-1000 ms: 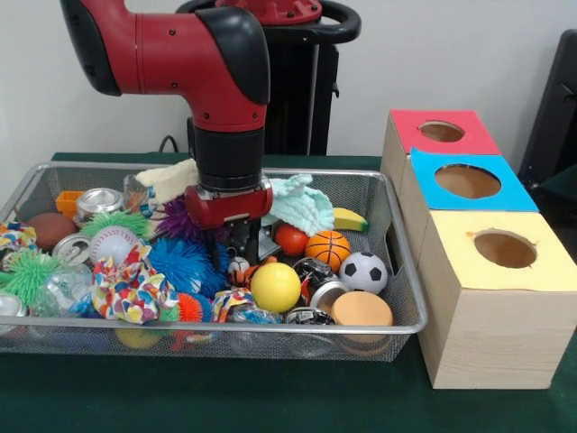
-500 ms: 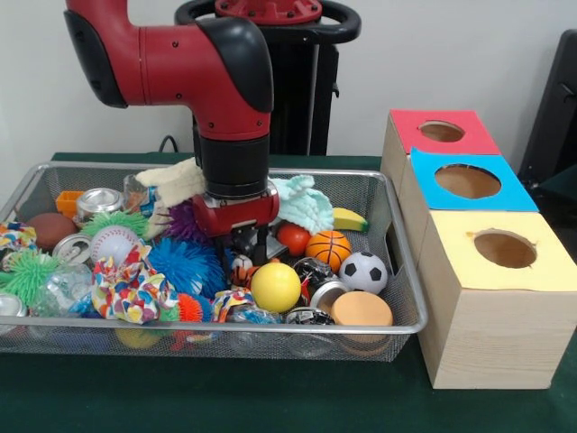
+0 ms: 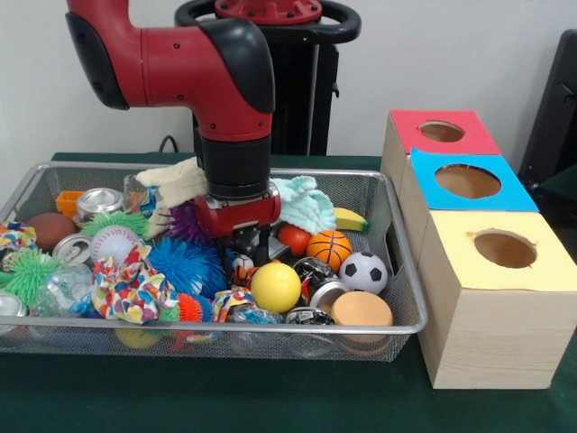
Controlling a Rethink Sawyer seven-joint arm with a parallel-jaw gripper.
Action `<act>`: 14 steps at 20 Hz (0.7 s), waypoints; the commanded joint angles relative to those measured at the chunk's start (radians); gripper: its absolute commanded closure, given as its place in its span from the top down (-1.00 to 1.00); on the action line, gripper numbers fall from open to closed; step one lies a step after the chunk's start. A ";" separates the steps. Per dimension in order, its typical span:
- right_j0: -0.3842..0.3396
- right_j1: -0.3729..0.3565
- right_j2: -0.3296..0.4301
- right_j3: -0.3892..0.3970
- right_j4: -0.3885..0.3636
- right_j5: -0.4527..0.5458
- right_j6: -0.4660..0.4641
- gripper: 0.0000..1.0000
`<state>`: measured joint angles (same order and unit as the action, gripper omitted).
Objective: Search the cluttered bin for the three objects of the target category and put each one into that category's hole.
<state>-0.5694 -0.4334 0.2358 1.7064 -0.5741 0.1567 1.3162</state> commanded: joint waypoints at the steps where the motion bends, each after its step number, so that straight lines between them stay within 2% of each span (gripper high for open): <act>1: -0.022 0.085 0.090 0.038 -0.006 -0.053 0.124 1.00; 3: -0.026 0.089 0.090 0.041 0.001 -0.046 0.128 1.00; 4: -0.025 0.089 0.088 0.041 -0.001 -0.054 0.130 -1.00; 14: -0.028 0.089 0.097 0.034 -0.010 -0.050 0.112 -1.00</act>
<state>-0.5777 -0.4211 0.2482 1.7073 -0.5743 0.1336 1.3162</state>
